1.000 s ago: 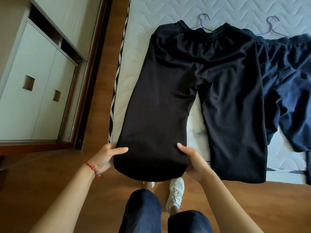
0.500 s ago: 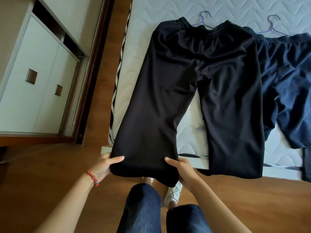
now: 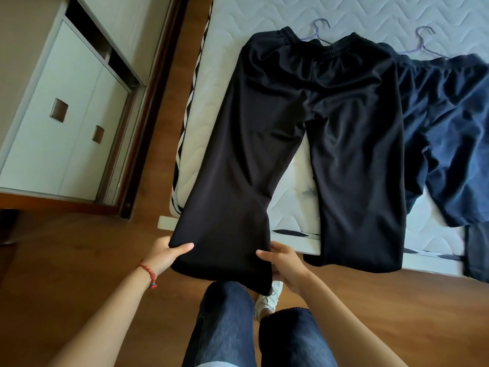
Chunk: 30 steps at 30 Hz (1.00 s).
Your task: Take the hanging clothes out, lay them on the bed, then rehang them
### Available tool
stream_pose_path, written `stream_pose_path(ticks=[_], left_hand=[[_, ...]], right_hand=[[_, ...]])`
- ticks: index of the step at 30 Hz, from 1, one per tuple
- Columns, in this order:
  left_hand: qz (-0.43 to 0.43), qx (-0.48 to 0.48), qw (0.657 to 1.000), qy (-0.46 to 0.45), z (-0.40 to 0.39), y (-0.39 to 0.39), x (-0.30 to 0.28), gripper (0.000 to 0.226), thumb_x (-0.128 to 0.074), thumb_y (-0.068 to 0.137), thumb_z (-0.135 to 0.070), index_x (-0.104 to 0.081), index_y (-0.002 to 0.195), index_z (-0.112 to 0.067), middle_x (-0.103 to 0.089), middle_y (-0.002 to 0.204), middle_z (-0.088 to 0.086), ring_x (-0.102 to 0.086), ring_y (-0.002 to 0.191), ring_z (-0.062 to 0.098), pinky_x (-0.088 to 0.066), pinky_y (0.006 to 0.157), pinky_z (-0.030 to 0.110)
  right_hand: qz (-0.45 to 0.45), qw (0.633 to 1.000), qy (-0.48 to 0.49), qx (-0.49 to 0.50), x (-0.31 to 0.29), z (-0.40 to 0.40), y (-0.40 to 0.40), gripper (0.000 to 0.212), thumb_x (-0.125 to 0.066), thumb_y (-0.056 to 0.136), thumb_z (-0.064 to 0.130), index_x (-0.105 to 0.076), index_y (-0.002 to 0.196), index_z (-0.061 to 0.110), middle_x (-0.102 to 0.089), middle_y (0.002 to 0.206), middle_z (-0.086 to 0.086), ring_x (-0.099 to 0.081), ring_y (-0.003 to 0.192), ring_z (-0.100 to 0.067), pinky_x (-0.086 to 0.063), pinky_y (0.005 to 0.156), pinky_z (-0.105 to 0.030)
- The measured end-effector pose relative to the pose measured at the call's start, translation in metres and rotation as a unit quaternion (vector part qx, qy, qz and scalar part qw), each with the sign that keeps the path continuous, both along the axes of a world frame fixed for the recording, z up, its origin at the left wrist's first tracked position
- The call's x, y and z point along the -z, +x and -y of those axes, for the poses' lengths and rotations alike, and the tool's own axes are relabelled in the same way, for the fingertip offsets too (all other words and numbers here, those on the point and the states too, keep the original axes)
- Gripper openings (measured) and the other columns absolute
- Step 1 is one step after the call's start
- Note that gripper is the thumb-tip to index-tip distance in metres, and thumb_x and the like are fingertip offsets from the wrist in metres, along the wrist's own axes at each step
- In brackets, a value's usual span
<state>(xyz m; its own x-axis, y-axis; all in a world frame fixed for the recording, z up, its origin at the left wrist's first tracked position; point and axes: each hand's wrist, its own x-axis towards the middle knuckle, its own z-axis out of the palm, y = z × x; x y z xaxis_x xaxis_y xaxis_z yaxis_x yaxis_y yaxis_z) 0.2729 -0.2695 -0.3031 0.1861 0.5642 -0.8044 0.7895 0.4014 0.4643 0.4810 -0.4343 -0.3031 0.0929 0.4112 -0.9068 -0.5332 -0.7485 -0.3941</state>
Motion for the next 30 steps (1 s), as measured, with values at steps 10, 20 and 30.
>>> stream_pose_path(ticks=[10,20,30], left_hand=[[-0.039,0.045,0.993,0.100,0.042,0.005,-0.031,0.039,-0.058,0.087,-0.011,-0.051,0.124,-0.005,-0.054,0.129,0.019,-0.049,0.122,0.031,-0.039,0.100,0.037],[0.013,0.174,0.975,0.138,0.076,0.077,-0.098,0.028,-0.059,0.086,-0.019,-0.060,0.113,-0.012,-0.065,0.114,0.009,-0.059,0.110,0.020,-0.044,0.094,0.029],[0.060,0.235,0.948,0.208,-0.021,0.212,-0.130,0.026,-0.060,0.086,-0.019,-0.062,0.110,-0.012,-0.067,0.110,0.008,-0.060,0.108,0.020,-0.043,0.094,0.027]], right_hand=[[0.082,0.992,-0.068,0.070,-0.012,0.046,0.003,0.016,-0.051,0.090,0.002,-0.055,0.105,0.005,-0.060,0.072,-0.009,-0.054,0.054,-0.017,-0.042,0.047,-0.019],[0.188,0.980,-0.020,0.053,-0.078,0.089,0.069,0.009,-0.050,0.090,0.008,-0.058,0.091,0.011,-0.065,0.077,-0.011,-0.057,0.060,-0.019,-0.041,0.053,-0.024],[0.307,0.949,-0.010,0.070,-0.099,0.040,0.202,0.012,-0.051,0.089,0.010,-0.060,0.085,0.016,-0.065,0.069,-0.002,-0.056,0.057,-0.014,-0.041,0.053,-0.022]])
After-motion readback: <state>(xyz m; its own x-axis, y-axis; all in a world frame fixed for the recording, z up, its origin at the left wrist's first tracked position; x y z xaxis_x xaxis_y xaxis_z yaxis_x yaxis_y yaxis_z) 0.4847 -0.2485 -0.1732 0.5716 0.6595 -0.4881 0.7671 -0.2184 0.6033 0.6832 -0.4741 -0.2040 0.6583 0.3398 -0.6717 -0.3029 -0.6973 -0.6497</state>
